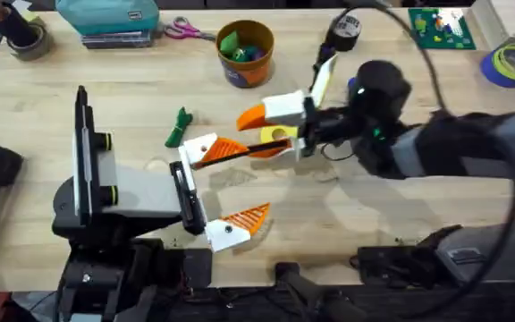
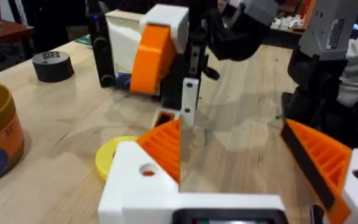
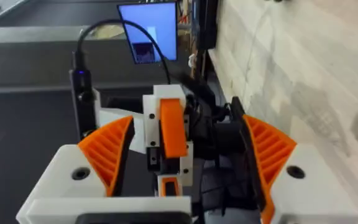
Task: Pick up the gripper from the table and insert it into the empty holder that is missing its gripper. Then pick up a screw, insert it into the mounting hole, and use the screwdriver to tighten it. Finally, clean up the table by picking up the vegetable and placing it into the bucket.
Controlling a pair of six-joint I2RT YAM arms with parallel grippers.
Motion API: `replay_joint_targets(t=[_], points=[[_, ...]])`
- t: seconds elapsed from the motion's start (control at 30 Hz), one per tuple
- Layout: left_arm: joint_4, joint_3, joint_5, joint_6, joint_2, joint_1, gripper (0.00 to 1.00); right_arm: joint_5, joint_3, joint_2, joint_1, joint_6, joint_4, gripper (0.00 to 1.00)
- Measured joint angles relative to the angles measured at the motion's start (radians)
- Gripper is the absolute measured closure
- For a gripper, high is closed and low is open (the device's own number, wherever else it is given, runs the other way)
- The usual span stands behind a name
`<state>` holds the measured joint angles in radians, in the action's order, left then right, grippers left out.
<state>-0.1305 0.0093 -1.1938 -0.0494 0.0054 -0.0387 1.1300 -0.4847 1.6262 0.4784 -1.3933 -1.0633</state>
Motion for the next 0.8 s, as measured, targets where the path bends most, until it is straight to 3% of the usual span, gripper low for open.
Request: replay_joint_targets(t=[0.47,0.6,0.63,0.8], points=[[0.0,0.0,0.0,0.0,0.0,0.0,0.015,0.111,-0.004,-0.33,-0.316,0.319,0.585,0.006],[0.0,0.0,0.0,0.0,0.0,0.0,0.016,0.118,-0.043,-0.395,-0.375,0.469,0.854,0.006],[0.0,0.0,0.0,0.0,0.0,0.0,0.015,0.096,-0.12,-0.422,-0.401,0.62,1.092,0.006],[0.0,0.0,0.0,0.0,0.0,0.0,0.015,-0.062,-0.283,-0.425,-0.405,0.883,1.523,0.006]])
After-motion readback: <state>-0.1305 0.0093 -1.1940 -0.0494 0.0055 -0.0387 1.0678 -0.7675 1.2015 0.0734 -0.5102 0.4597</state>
